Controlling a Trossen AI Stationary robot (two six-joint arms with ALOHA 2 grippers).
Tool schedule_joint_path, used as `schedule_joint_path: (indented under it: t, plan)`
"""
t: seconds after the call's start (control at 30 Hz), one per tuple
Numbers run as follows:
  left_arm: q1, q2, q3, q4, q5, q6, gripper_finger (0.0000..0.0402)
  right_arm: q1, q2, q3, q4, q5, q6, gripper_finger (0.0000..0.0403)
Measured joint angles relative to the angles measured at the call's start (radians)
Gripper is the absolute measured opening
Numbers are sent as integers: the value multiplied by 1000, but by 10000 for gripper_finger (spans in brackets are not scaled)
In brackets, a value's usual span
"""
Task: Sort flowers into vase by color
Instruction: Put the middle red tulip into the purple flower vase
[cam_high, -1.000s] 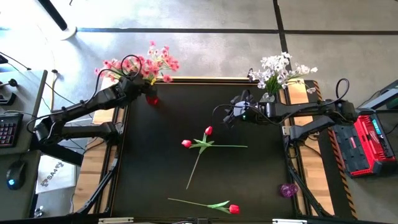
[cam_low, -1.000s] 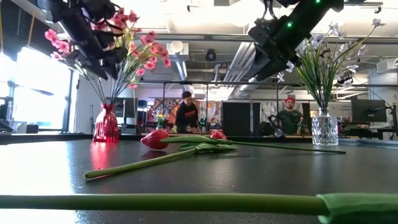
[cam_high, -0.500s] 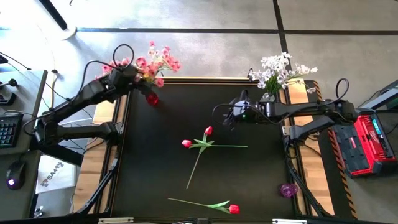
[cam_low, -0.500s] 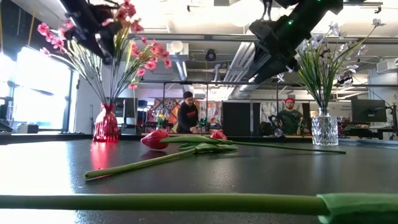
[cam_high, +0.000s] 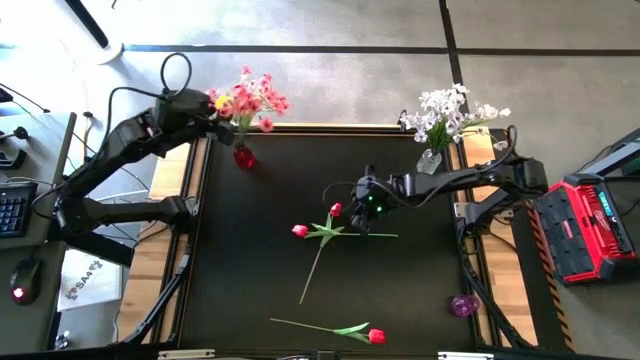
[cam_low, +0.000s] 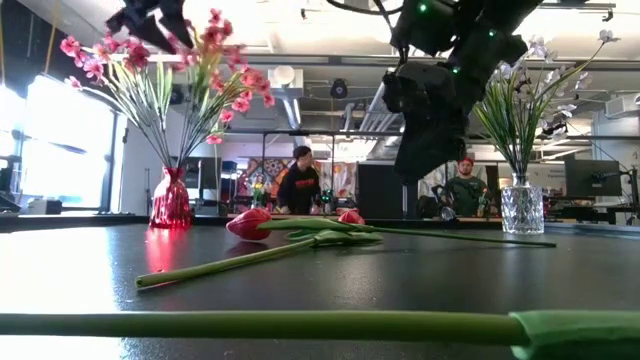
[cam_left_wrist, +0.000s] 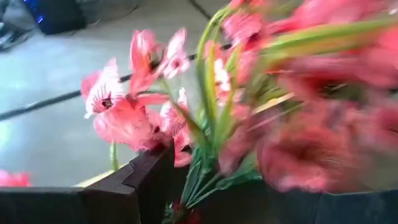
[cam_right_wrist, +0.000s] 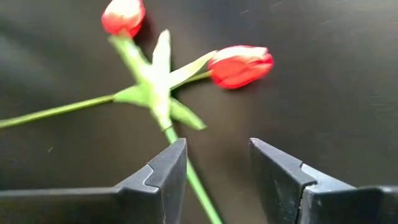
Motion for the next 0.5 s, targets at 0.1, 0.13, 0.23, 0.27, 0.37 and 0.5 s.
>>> schedule_joint_path:
  t: [0.1,0.13,0.23,0.27,0.37,0.5]
  plan:
    - [-15,-1,46,-51,3,43,219,30,36,0,28,-10,-39,161]
    - [-17,-1,60,-69,3,48,219,39,51,0,39,-10,-51,161]
    - [-31,0,102,-122,3,31,218,63,101,0,93,-10,-92,161]
    - [-37,-1,115,-136,3,19,218,69,117,0,108,-10,-105,161]
    - [-62,0,158,-170,4,-9,218,81,163,0,161,4,-155,160]
    - [-102,-2,175,-168,-1,39,218,96,201,0,235,32,-225,146]
